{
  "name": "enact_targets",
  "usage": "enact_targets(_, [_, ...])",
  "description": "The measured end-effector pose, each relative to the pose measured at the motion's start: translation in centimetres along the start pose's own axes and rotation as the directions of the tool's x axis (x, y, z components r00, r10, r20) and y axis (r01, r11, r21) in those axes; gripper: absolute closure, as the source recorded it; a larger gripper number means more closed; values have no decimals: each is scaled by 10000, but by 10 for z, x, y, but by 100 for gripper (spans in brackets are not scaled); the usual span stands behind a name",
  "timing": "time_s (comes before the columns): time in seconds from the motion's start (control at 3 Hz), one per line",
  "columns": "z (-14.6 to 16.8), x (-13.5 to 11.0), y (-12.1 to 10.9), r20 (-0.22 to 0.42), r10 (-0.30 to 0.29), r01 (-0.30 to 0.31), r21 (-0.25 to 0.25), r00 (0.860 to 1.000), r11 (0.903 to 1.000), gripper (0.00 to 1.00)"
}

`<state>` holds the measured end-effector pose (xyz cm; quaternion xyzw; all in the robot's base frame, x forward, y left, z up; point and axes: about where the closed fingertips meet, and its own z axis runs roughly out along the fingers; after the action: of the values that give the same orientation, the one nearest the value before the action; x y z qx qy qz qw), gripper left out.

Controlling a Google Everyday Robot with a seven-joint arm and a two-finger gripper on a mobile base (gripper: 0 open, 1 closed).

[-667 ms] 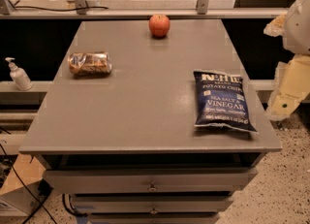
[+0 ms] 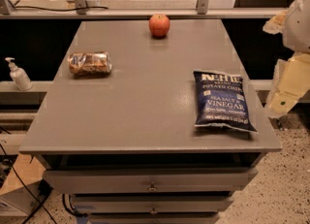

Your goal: Pick apple

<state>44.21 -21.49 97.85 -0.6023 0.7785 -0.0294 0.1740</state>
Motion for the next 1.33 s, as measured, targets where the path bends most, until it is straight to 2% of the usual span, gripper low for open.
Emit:
enact_targets(0.33, [9, -11, -12, 1057, 56, -75, 180, 9944, 9998, 0])
enact_targets(0.67, [28, -25, -37, 2573, 369, -478, 363, 9656, 9982, 0])
enact_targets(1.0, [47, -42, -68, 3607, 553, -772, 467, 9310, 9959, 0])
enact_targets(1.33, [83, -66, -105, 4346, 737, -895, 159, 8976, 9959, 0])
